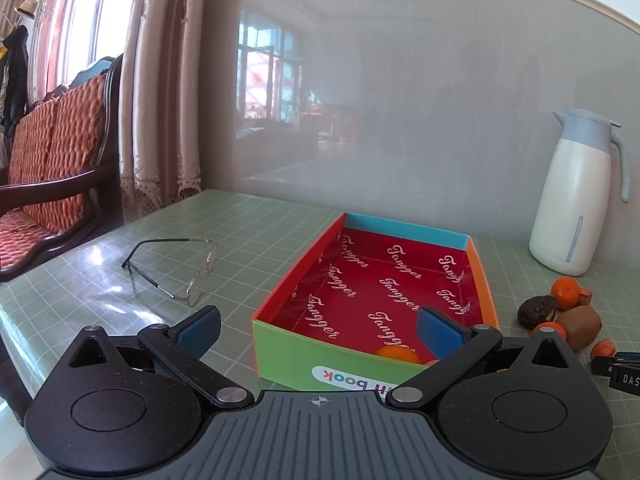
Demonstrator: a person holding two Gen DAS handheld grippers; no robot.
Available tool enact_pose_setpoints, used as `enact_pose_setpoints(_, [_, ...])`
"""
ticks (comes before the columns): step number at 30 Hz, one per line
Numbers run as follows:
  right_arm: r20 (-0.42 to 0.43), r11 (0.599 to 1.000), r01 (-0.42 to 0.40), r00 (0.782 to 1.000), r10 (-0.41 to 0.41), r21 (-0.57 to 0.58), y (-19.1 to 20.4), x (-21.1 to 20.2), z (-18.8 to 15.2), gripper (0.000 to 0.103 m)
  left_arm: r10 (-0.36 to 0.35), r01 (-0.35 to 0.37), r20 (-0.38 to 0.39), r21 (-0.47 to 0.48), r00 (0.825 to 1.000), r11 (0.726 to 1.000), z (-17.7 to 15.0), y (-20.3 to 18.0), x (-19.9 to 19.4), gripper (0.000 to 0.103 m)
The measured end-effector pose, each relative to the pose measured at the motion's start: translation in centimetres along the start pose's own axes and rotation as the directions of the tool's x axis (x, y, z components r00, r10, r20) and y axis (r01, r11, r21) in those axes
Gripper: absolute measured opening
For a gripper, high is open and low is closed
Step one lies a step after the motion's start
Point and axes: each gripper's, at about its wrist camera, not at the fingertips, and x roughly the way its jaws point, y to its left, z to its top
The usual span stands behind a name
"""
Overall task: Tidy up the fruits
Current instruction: 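Lift the orange piece with the right gripper toward the red box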
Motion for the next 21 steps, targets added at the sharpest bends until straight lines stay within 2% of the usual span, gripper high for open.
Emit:
enact_pose_setpoints(10, [-0.006, 1.0, 0.008, 1.0, -0.008, 0.003, 0.17, 0.99, 0.04, 0.039, 0.004, -0.004, -0.003, -0.004, 1.0, 1.0, -0.02, 0.36, -0.01, 0.103])
enact_pose_setpoints(13, [-0.005, 1.0, -0.008, 1.0, 0.008, 0.009, 0.1, 0.85, 0.1, 0.03, 0.006, -0.006, -0.001, -0.004, 1.0, 1.0, -0.03, 0.38, -0.06, 0.103])
enact_pose_setpoints(21, [0.011, 1.0, -0.012, 1.0, 0.012, 0.013, -0.11, 0.2, 0.3, 0.028, 0.005, -0.005, 0.0, 0.005, 1.0, 1.0, -0.08, 0.09, -0.08, 0.103])
